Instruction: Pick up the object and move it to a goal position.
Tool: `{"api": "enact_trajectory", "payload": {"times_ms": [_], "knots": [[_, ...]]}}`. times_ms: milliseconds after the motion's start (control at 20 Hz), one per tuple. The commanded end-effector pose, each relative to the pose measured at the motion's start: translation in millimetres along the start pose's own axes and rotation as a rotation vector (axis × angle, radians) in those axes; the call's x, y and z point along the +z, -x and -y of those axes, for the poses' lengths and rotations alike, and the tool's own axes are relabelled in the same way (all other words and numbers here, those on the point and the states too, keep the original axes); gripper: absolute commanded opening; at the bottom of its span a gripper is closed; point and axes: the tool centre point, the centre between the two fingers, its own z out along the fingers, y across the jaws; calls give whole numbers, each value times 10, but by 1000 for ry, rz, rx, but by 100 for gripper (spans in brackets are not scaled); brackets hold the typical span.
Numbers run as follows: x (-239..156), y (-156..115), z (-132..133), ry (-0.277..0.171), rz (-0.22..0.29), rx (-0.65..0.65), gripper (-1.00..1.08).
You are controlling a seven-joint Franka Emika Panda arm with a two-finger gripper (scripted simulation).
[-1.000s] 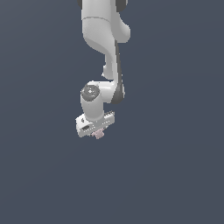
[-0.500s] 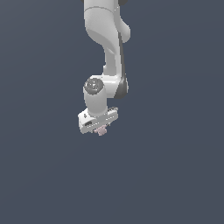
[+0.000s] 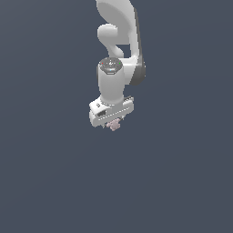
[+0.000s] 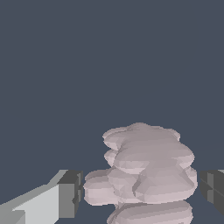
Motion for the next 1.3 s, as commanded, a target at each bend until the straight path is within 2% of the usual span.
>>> {"api": "enact_trajectory", "payload": {"times_ms": [0, 900, 1250], "knots": [[-261, -22, 169, 1, 0, -1, -100], [-2204, -219, 1387, -1, 3, -2, -100], [-2811, -307, 1753, -3, 3, -2, -100]]}}
